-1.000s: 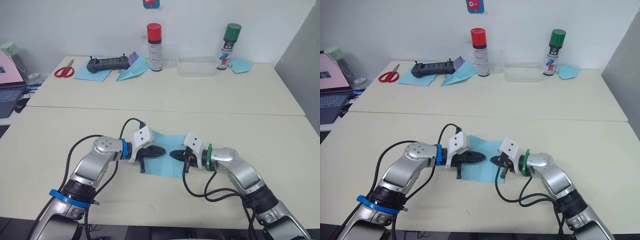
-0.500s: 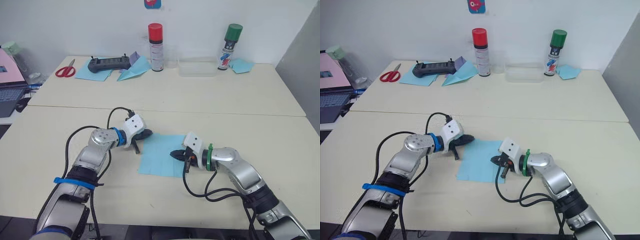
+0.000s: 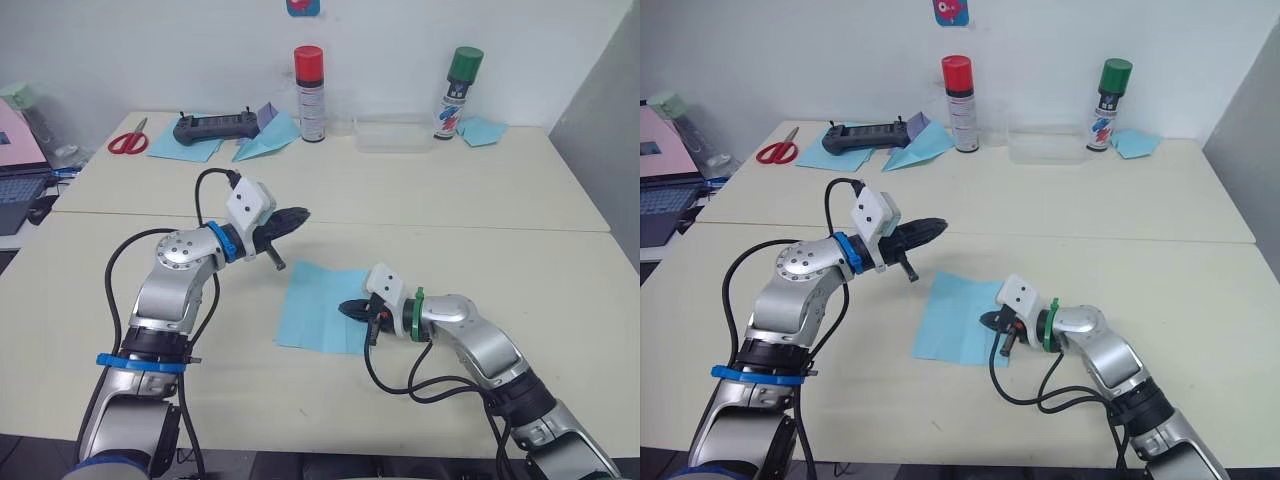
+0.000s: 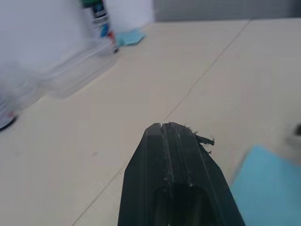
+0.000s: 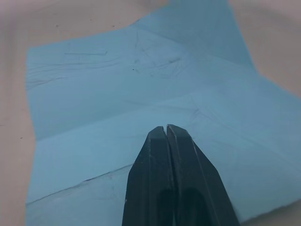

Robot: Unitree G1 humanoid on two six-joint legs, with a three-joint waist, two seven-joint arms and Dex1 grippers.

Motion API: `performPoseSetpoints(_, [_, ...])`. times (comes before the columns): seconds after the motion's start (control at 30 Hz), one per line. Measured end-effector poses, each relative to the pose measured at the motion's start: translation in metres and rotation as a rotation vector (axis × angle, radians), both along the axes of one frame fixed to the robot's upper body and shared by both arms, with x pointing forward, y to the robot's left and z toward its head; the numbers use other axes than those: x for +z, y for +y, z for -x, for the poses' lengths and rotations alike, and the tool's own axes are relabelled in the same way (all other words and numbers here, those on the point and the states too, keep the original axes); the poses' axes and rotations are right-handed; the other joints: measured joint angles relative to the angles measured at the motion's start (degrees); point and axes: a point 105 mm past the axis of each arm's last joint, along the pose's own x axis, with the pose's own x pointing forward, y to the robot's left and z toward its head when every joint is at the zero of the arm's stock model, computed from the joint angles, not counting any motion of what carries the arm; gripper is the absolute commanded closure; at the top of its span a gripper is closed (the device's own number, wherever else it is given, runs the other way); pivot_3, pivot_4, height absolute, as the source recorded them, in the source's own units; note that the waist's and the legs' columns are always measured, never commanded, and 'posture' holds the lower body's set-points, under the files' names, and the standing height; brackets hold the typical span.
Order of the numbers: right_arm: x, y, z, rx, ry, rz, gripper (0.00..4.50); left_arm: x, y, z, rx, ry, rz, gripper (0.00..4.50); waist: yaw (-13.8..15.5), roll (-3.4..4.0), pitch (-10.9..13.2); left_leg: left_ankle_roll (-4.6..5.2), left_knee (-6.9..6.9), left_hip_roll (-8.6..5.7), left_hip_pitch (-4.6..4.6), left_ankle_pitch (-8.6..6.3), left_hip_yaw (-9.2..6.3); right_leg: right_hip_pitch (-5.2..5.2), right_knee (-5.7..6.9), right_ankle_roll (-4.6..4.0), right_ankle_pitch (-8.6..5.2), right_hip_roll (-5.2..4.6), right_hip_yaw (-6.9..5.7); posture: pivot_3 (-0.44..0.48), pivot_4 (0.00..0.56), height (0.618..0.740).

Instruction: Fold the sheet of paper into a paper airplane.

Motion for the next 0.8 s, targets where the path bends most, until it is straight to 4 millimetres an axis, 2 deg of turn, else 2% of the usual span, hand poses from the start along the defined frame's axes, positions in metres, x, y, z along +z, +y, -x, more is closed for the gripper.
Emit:
performPoseSetpoints(0.03, [0.0, 0.0, 0.0, 0.0, 0.0, 0.0, 4.44, -0.008, -0.003, 0.006, -0.025, 0.032, -0.027, 4.5, -0.1, 0.0, 0.0, 0.0, -0.01, 0.0, 0.01, 0.0, 0.0, 0.0, 0.0, 0.0, 0.0, 0.0, 0.0, 0.0, 0.15, 0.74])
performPoseSetpoints(0.13, [0.0, 0.0, 0.0, -0.001, -0.001, 0.0, 4.44, -0.048, -0.004, 0.019, -0.052, 0.159, -0.139, 4.5, 0.0, 0.0, 0.0, 0.0, -0.01, 0.0, 0.01, 0.0, 0.0, 0.0, 0.0, 0.0, 0.0, 0.0, 0.0, 0.0, 0.15, 0.74])
performPoseSetpoints(0.27, [0.0, -0.001, 0.0, -0.004, 0.0, 0.001, 4.44, -0.097, 0.0, 0.027, 0.001, 0.262, -0.273, 4.5, 0.0, -0.01, 0.0, 0.0, 0.0, -0.01, 0.0, 0.0, 0.0, -0.01, -0.01, -0.01, 0.0, 0.0, 0.01, 0.0, 0.15, 0.74])
performPoseSetpoints(0.33, [0.0, -0.002, 0.0, -0.013, 0.007, -0.003, 4.44, -0.101, -0.002, 0.03, -0.006, 0.264, -0.277, 4.5, 0.1, -0.02, 0.0, 0.0, 0.0, 0.01, 0.01, 0.0, -0.01, 0.0, -0.01, -0.01, -0.01, 0.0, -0.01, 0.0, 0.15, 0.74])
performPoseSetpoints(0.43, [0.001, -0.003, 0.001, -0.026, 0.027, -0.017, 3.87, -0.103, -0.002, 0.031, -0.009, 0.259, -0.289, 4.5, 0.1, -0.01, 0.0, 0.0, -0.01, 0.0, 0.01, 0.0, -0.01, 0.0, -0.01, -0.01, -0.01, 0.0, 0.0, 0.0, 0.15, 0.74])
performPoseSetpoints(0.5, [0.003, -0.003, 0.002, -0.04, 0.056, -0.041, 3.22, -0.103, -0.002, 0.031, -0.008, 0.252, -0.295, 4.5, 0.1, -0.01, 0.0, 0.0, 0.0, 0.0, 0.0, 0.0, 0.0, 0.01, -0.02, -0.01, -0.01, 0.0, 0.01, 0.0, 0.15, 0.74])
performPoseSetpoints(0.6, [0.014, -0.014, -0.009, -0.161, 0.069, -0.102, 2.22, -0.103, -0.002, 0.032, -0.006, 0.245, -0.291, 4.5, 0.1, -0.01, 0.0, 0.0, -0.01, 0.0, 0.0, 0.0, 0.0, 0.0, -0.02, -0.01, -0.01, -0.01, 0.02, 0.0, 0.15, 0.74])
performPoseSetpoints(0.67, [0.029, -0.024, -0.019, -0.265, 0.056, -0.171, 2.22, -0.103, -0.001, 0.032, -0.007, 0.243, -0.291, 4.5, 0.1, -0.01, 0.0, 0.0, -0.02, 0.0, 0.0, 0.0, 0.0, 0.0, -0.02, -0.01, -0.01, -0.01, 0.01, 0.0, 0.15, 0.74])
performPoseSetpoints(0.73, [0.036, -0.03, -0.023, -0.331, 0.047, -0.204, 2.22, -0.103, -0.001, 0.033, -0.008, 0.243, -0.29, 4.5, 0.1, -0.01, 0.0, 0.0, -0.07, 0.0, 0.01, 0.0, 0.0, -0.02, -0.02, -0.02, -0.01, -0.01, 0.01, 0.0, 0.15, 0.74])
performPoseSetpoints(0.8, [0.034, -0.033, -0.023, -0.384, 0.07, -0.229, 2.22, -0.103, 0.0, 0.033, -0.007, 0.243, -0.288, 4.5, 0.1, -0.01, 0.0, 0.0, -0.09, 0.01, 0.0, 0.0, 0.0, -0.03, -0.02, -0.05, -0.03, -0.01, 0.01, 0.0, 0.15, 0.74])
